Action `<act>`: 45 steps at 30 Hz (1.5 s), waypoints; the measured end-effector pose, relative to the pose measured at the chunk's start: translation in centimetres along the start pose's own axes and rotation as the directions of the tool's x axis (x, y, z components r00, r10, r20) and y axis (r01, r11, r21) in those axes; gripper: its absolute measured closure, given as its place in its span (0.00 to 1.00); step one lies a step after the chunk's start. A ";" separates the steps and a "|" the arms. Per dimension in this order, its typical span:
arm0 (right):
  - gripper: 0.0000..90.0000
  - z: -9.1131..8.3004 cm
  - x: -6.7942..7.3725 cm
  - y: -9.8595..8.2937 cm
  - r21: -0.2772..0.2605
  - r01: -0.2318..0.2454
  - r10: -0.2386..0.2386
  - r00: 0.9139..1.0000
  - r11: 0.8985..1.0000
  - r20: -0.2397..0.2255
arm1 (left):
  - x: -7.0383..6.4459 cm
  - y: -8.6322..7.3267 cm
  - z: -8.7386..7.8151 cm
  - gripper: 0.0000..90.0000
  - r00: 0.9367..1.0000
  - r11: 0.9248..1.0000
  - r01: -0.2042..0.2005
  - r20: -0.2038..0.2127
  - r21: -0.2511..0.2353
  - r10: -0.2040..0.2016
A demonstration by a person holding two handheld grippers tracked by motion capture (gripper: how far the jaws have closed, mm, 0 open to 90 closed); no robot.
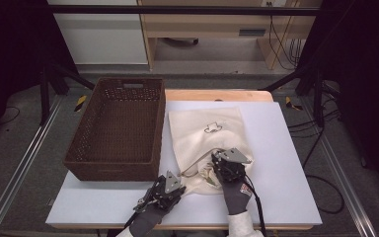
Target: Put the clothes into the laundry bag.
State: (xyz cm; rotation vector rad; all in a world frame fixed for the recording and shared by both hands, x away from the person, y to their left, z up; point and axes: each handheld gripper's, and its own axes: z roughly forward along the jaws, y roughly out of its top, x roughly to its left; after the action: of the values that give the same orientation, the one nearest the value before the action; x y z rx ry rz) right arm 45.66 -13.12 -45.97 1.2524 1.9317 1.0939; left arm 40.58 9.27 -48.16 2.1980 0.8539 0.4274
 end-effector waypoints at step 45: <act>0.72 0.8 0.4 -0.2 -0.016 0.019 -0.020 0.999 1.000 -0.036 | -0.1 -0.2 0.1 0.93 1.000 1.000 -0.006 -0.009 -0.016 0.006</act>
State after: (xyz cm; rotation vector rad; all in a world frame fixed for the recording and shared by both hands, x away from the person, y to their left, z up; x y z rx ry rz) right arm 46.07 -12.56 -46.55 1.2106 1.9544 1.1265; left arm 40.47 9.22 -48.38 2.1863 0.8463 0.4452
